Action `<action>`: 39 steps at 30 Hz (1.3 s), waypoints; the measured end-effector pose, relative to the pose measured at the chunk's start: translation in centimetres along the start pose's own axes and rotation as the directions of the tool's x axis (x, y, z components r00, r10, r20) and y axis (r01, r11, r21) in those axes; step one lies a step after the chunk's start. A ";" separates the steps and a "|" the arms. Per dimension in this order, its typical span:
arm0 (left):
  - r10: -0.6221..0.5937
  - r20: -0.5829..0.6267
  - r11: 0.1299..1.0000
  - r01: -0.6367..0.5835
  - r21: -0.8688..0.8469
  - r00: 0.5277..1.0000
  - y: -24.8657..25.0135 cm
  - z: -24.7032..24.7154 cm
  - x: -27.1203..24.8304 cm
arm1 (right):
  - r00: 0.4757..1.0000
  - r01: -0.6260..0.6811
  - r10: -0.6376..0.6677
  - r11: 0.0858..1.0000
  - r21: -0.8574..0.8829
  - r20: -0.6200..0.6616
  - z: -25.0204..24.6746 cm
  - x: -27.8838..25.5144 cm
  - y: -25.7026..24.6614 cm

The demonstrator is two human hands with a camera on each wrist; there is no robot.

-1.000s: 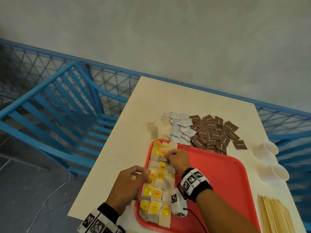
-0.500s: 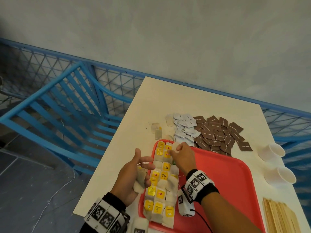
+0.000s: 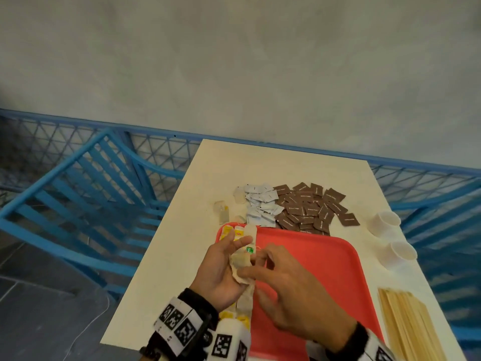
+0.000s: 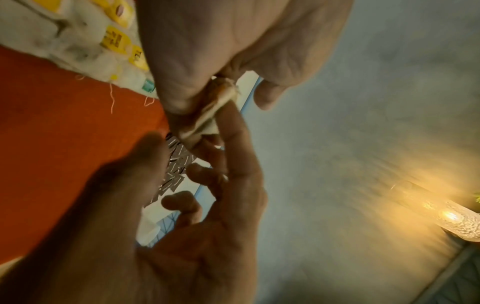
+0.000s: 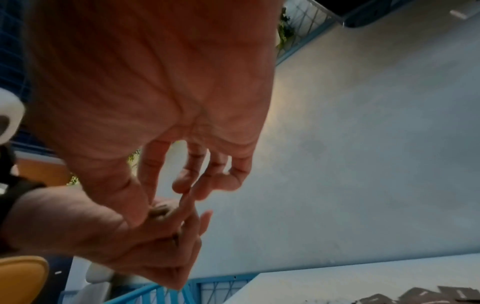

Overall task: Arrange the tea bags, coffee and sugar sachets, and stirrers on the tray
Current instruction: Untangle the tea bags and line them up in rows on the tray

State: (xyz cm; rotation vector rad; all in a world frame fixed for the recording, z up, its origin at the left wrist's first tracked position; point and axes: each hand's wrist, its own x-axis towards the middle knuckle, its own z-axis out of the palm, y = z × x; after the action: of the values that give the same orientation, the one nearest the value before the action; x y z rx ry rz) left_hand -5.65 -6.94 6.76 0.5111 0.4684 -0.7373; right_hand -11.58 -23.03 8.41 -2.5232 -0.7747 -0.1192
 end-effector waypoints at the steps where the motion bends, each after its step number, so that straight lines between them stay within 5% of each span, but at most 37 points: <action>1: -0.012 0.018 1.000 0.012 0.008 1.000 -0.5 0.5 -0.2 | 0.999 0.008 -0.009 1.000 -0.019 -0.049 0.2 -0.4 0.1; 5: -0.009 0.018 0.998 0.008 0.058 1.000 -2.3 1.2 -0.2 | 0.984 0.011 -0.012 1.000 -0.006 -0.177 -0.1 -1.8 0.3; 9: -0.024 0.006 0.999 0.024 0.029 1.000 -3.6 1.4 0.0 | 0.958 -0.070 0.132 0.969 0.239 -0.254 -1.9 -2.2 -0.1; 17: -0.159 0.180 0.979 0.131 0.159 0.971 -5.2 1.5 0.6 | 0.896 -0.274 0.420 0.776 0.567 -0.141 -3.9 -2.1 0.5; 25: 0.079 0.039 0.901 -0.088 0.424 0.996 -4.0 1.2 -0.1 | 0.827 -0.286 0.529 0.688 0.667 -0.190 -5.6 -1.5 1.7; 28: 0.293 0.109 0.765 -0.302 0.569 0.950 -2.6 1.8 -1.2 | 0.836 -0.271 0.501 0.732 0.625 -0.224 -6.2 -1.1 2.0; 30: 0.403 0.251 0.581 -0.458 0.673 0.880 -1.6 2.9 -2.2 | 0.857 -0.273 0.467 0.771 0.575 -0.219 -6.4 -0.9 2.1; 34: 0.416 0.468 0.200 -0.580 0.789 0.780 -0.3 4.8 -3.7 | 0.892 -0.237 0.399 0.814 0.530 -0.214 -6.7 -0.4 1.7; 37: 0.405 0.491 0.118 -0.577 0.808 0.771 -0.5 5.1 -3.7 | 0.878 -0.219 0.404 0.815 0.536 -0.257 -6.6 -0.2 1.4; 39: 0.429 0.465 0.160 -0.572 0.804 0.774 -0.5 4.8 -3.5 | 0.851 -0.224 0.444 0.790 0.571 -0.280 -6.5 -0.3 1.3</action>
State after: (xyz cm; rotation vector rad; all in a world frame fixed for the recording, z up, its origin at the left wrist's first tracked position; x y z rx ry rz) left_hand -7.20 -8.28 12.33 1.6414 -0.3704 -0.2724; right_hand -10.69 -27.24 13.44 -1.9720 -0.1340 -0.2574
